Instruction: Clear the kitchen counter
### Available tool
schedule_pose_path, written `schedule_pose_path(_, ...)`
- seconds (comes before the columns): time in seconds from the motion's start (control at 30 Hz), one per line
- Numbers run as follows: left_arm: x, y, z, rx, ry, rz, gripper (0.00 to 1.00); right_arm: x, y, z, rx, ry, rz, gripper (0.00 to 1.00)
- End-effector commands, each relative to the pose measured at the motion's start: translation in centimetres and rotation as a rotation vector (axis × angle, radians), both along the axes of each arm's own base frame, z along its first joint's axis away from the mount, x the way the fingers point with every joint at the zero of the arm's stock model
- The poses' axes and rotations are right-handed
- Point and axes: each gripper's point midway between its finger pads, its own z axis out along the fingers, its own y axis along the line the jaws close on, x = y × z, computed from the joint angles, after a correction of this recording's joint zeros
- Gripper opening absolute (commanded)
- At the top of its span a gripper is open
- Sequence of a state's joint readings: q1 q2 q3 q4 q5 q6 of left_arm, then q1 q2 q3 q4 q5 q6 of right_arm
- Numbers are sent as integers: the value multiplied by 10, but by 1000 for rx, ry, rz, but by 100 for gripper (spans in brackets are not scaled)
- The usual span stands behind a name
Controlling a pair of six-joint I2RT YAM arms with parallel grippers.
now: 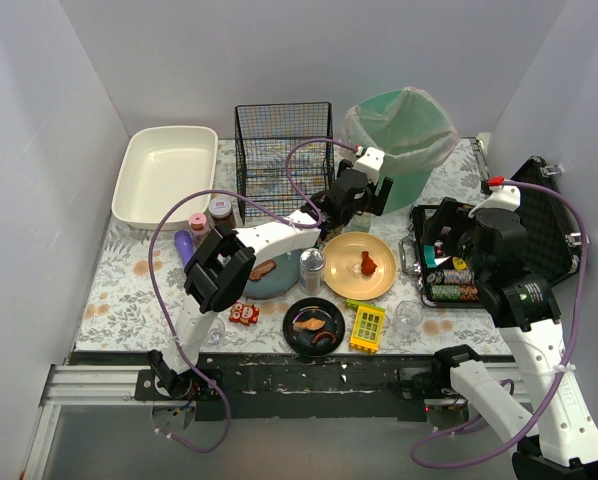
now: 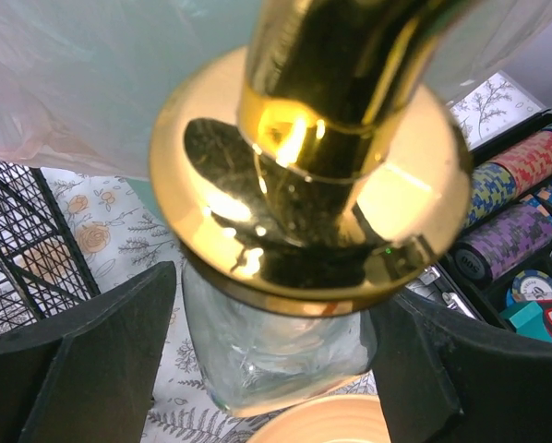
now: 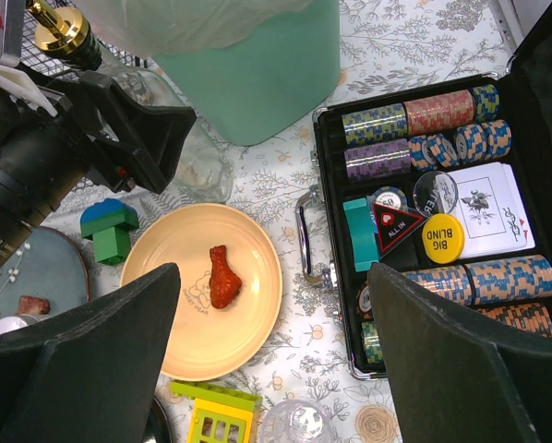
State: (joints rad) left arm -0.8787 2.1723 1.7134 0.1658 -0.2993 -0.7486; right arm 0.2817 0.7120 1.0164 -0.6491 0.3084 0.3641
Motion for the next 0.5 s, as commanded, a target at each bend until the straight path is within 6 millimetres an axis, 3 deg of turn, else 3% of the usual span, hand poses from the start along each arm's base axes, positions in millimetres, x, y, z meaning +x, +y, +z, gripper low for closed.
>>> schedule_pose_path(0.0,-3,10,-23,47,54,14,80,3,0,7,2,-38,1,91)
schedule_pose_path(0.1,-4,13,-29,51,64,28,79,3,0,6,3,-37,1,91)
schedule_pose_path(0.23,-5,12,-29,47,66,26,68,3,0,6,4,-37,0,91)
schedule_pose_path(0.47,-7,13,-29,37,72,26,39,1,-1,6,4,-38,-3,91)
